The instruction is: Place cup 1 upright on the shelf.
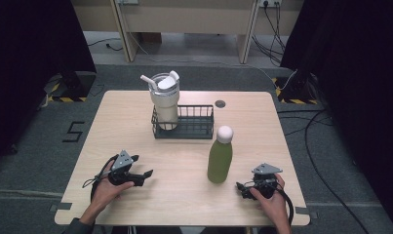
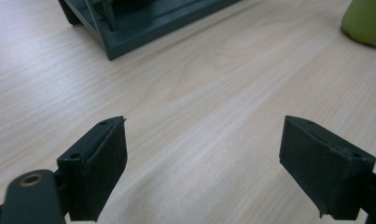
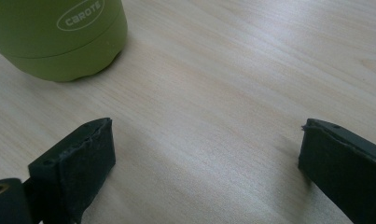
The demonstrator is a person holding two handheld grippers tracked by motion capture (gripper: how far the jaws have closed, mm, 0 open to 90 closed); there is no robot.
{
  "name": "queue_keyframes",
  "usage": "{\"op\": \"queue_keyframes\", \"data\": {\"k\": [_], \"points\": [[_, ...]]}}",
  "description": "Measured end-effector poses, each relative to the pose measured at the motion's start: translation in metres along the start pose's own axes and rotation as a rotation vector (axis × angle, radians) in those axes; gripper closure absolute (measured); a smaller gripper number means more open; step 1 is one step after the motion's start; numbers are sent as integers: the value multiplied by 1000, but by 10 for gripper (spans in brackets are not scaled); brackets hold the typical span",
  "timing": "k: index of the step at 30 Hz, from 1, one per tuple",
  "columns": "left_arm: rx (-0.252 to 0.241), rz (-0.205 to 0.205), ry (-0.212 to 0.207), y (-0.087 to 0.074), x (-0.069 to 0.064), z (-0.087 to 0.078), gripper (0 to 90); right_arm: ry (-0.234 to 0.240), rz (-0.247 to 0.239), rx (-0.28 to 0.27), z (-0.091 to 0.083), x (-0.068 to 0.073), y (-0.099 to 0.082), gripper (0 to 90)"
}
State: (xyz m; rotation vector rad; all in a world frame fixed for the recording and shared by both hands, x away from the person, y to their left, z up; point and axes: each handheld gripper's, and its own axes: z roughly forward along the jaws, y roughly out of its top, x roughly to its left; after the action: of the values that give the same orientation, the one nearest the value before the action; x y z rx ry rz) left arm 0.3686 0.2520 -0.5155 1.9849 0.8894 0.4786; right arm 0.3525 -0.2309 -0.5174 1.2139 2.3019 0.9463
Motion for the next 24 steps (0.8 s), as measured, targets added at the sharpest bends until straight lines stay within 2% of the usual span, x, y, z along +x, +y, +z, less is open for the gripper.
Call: {"op": "queue_keyframes", "data": {"k": [6, 10, 13, 15, 18, 24], "points": [[34, -6, 2, -5, -1, -3, 148, 0, 0, 0, 0, 0, 0, 42], [77, -14, -4, -8, 0, -2, 149, 2, 3, 1, 0, 0, 0, 41], [95, -7, -4, -9, -1, -3, 149, 3, 3, 1, 0, 0, 0, 40], [147, 8, 8, -10, -1, -2, 149, 3, 3, 1, 0, 0, 0, 39], [148, 11, 4, -11, -2, -2, 146, 3, 2, 1, 0, 0, 0, 39], [158, -13, -10, -11, -2, -2, 133, 3, 2, 1, 0, 0, 0, 39]]}}
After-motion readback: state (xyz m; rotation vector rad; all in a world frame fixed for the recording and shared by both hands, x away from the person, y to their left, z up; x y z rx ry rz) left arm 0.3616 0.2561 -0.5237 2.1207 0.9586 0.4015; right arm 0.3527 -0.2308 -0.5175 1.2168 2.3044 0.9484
